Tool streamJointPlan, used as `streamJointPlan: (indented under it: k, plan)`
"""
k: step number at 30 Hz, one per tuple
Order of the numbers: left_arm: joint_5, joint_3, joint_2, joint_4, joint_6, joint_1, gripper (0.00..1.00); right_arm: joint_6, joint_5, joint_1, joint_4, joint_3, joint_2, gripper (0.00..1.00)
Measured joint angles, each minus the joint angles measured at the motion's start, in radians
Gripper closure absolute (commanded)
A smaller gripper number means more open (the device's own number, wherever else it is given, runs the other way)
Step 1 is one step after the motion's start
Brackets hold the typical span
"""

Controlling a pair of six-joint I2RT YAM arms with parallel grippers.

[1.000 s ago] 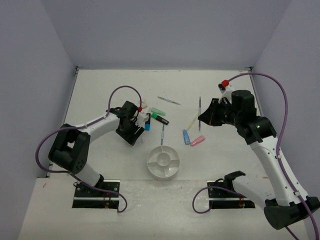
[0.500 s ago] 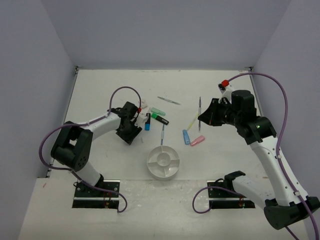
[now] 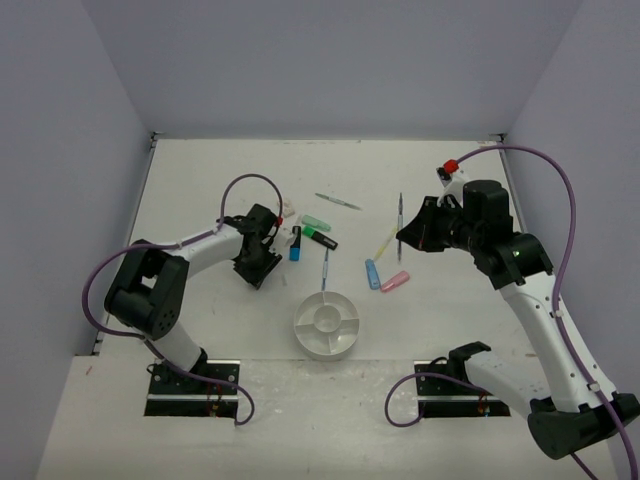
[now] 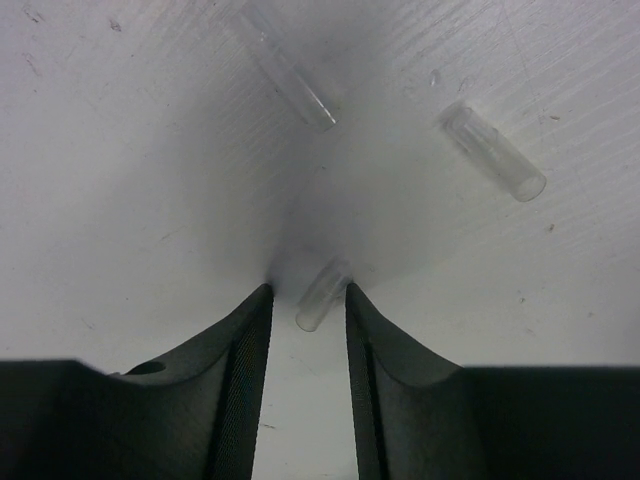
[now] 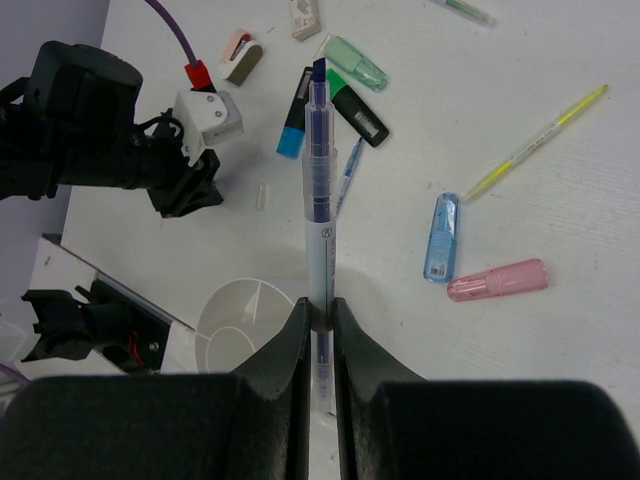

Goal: Sort the stationery into containers
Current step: Pick up the pen cap from the center of the board, then close the pen cap on the pen.

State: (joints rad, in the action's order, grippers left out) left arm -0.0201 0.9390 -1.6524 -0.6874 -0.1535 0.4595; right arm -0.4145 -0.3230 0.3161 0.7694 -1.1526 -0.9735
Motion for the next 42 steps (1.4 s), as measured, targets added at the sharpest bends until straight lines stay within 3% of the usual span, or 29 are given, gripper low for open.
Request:
streamJointPlan:
  k: [6,10,17,22,26,30,35,39,42]
  plan:
    - [0.001,0.002,-0.004,0.001,0.003,0.001,0.78,0.000,0.006,0.000,0.000,0.000,0.001,1.00]
    - [0.004,0.007,-0.009,0.000,0.008,0.001,0.99,0.000,0.019,0.000,0.000,-0.001,0.002,1.00]
    - [0.018,0.007,-0.006,0.000,0.040,0.003,1.00,0.000,0.023,0.000,0.001,-0.003,0.018,1.00]
    - [0.101,0.016,-0.002,-0.015,0.105,0.005,1.00,0.001,0.010,0.000,0.001,-0.013,0.019,1.00]
    - [0.122,0.169,-0.002,-0.125,0.199,0.005,1.00,0.000,-0.131,-0.001,-0.026,-0.015,0.010,1.00]
    - [0.013,0.389,0.039,-0.123,0.311,0.005,1.00,-0.036,-0.305,0.000,-0.104,-0.014,-0.014,1.00]
    - [-0.221,0.466,0.227,0.141,0.520,0.005,1.00,-0.093,-0.462,0.003,-0.218,-0.010,-0.033,1.00]
    - [-0.390,0.348,0.380,0.563,0.781,0.006,1.00,-0.153,-0.553,0.046,-0.320,-0.003,-0.065,1.00]
    - [-0.468,0.276,0.408,0.847,0.974,0.006,1.00,-0.180,-0.580,0.092,-0.356,-0.003,-0.097,1.00]
